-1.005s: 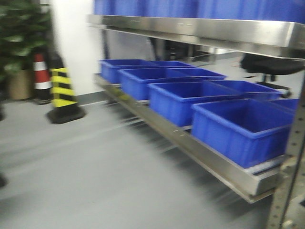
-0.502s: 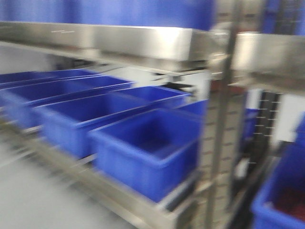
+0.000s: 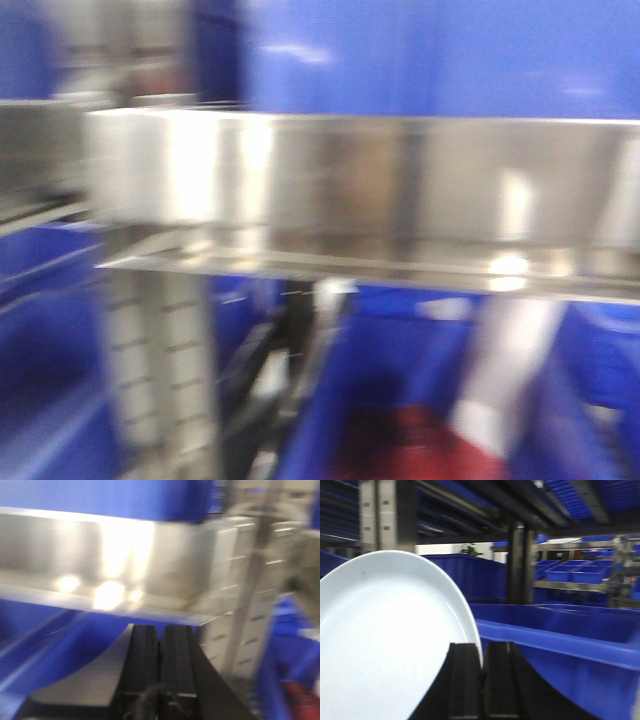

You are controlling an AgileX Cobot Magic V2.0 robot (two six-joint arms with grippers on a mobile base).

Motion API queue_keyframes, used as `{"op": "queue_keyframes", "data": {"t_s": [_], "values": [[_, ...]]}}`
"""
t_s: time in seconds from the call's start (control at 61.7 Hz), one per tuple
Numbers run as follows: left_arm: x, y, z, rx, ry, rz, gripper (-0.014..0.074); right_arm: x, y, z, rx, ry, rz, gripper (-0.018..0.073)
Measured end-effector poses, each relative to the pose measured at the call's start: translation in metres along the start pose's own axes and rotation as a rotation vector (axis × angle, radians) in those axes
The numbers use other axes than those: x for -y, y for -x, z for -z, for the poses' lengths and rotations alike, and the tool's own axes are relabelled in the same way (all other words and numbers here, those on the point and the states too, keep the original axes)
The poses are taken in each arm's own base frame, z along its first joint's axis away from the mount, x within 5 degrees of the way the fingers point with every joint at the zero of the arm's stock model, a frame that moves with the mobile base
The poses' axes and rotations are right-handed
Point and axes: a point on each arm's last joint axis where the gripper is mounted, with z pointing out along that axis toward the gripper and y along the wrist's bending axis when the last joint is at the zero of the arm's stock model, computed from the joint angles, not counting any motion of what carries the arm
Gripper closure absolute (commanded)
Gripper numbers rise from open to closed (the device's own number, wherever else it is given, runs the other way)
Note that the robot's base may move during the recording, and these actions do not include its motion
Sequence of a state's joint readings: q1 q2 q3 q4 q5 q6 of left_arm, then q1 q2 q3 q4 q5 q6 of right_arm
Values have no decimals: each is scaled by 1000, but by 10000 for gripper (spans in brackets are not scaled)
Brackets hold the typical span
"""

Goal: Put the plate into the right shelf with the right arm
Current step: 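Drive toward the steel shelf of blue bins holding the plate, then lower the plate with the right gripper into a blue bin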

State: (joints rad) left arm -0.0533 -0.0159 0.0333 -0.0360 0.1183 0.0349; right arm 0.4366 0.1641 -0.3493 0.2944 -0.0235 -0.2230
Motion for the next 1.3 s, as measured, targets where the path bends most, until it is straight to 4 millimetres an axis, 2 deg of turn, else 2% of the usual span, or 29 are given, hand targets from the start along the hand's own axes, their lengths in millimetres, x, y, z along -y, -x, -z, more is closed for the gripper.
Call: {"op": "queue_keyframes", "data": {"t_s": [1.102,1.199,1.296], "values": [[0,0,0,0,0,0,643,0,1,0,9,-2,0,504],[0,0,0,0,0,0,643,0,6,0,39,-6,-4,504],[0,0,0,0,0,0,643,-1,23,0,84,-3,-42,504]]}}
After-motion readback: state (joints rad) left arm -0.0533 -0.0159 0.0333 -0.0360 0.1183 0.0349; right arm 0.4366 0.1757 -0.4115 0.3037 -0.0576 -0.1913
